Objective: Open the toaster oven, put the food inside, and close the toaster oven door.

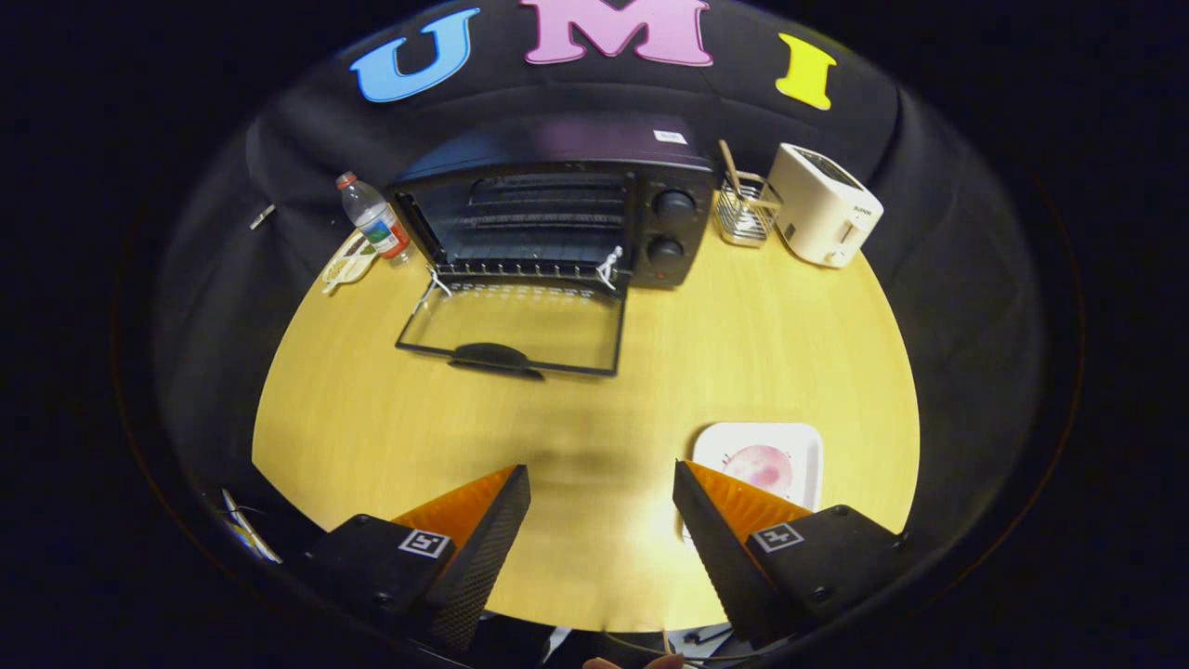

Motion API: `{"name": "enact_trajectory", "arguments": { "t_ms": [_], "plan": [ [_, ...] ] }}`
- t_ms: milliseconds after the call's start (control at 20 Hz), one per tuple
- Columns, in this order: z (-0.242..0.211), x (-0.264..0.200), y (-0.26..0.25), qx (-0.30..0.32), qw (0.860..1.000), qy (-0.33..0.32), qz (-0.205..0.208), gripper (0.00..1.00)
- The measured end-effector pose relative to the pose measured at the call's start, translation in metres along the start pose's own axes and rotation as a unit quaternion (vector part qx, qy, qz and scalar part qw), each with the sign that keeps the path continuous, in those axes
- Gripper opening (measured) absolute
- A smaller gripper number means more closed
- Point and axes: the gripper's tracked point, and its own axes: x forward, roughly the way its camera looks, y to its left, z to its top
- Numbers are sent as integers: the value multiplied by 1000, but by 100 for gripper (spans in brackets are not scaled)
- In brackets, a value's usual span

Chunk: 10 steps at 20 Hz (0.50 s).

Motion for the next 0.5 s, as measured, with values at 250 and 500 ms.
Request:
{"name": "enact_trajectory", "arguments": {
  "t_ms": [250,500],
  "plan": [
    [-21,10,-104,37,997,70,-5,99],
    [-42,47,-170,57,991,119,-7,99]
  ]
}}
